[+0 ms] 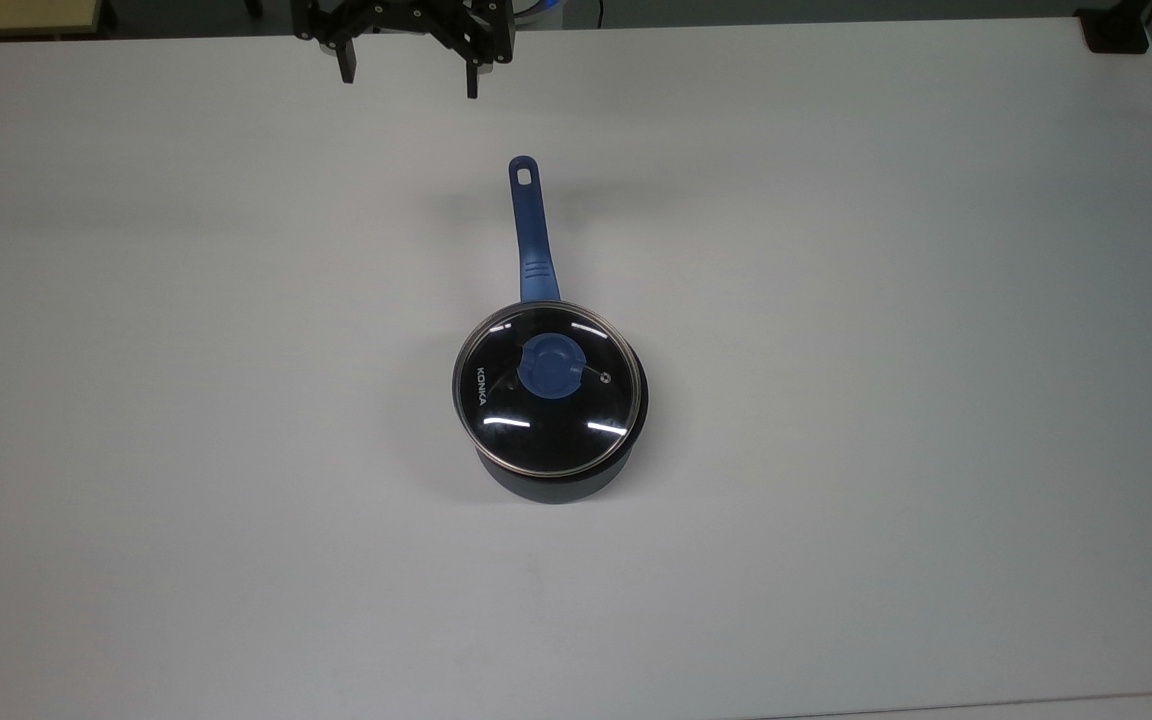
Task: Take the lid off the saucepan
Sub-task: 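Lower the open gripper down onto the blue knob of the glass lid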
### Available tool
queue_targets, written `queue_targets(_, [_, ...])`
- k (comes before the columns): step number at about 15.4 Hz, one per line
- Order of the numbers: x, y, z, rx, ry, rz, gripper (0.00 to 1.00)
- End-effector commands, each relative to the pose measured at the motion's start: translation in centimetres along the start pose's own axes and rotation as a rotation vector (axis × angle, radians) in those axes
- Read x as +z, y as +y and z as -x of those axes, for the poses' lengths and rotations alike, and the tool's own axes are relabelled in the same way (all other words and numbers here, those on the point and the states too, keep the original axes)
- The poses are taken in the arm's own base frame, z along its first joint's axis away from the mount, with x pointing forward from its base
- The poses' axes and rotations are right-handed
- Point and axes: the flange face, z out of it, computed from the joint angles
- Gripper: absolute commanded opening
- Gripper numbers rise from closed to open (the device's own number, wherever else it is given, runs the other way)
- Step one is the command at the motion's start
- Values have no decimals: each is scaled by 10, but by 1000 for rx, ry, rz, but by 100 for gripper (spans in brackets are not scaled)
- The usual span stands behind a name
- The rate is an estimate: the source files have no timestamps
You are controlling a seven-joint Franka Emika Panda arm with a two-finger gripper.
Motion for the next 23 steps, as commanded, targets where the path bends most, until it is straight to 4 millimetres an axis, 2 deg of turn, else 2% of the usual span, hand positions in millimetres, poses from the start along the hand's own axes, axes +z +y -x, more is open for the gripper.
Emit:
queue_targets(1, [1, 10, 2, 0, 13, 5, 100])
queue_targets(10, [2, 10, -1, 0, 16, -2, 100])
queue_targets(15, [27, -5, -31, 18, 77, -74, 100])
queue_targets(17, [37, -15, -50, 45, 89, -141, 100])
queue_targets(18, [49, -19, -56, 75, 68, -156, 100])
queue_targets(21, [73, -42, -80, 202, 116, -168, 100])
queue_targets(23, [89, -66, -90, 202, 135, -167, 100])
